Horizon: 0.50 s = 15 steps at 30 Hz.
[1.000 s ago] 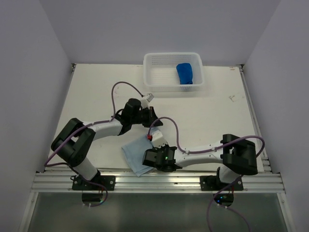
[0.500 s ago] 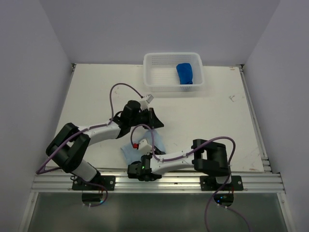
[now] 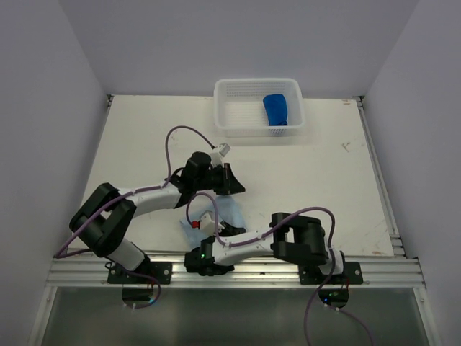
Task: Roll the towels
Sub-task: Roll the towel
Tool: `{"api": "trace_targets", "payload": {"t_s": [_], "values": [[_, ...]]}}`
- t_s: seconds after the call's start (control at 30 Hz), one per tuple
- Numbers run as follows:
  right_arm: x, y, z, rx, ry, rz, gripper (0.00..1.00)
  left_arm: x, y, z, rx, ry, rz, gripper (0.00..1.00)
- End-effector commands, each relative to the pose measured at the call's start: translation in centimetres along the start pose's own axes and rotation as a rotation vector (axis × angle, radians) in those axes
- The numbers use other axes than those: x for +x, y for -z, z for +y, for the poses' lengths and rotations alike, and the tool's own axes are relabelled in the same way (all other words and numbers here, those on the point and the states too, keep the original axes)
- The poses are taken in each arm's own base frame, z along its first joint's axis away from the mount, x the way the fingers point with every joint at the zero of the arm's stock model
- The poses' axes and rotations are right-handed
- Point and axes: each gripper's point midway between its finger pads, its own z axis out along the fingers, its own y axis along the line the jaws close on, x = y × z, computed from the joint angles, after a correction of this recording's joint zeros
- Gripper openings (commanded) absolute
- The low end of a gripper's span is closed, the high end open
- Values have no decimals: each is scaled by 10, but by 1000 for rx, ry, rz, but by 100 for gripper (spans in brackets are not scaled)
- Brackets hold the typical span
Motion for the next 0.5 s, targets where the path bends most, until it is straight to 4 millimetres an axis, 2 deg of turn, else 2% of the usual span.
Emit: {"api": "trace_targets", "payload": {"t_s": [0.0,0.47], "values": [[-8,2,0,15,25,-32,0,-4,-6,-10,36,-19,-16,11],[1,-2,10,16,133,4,0,-1,-15,-15,38,-29,19,11]]}}
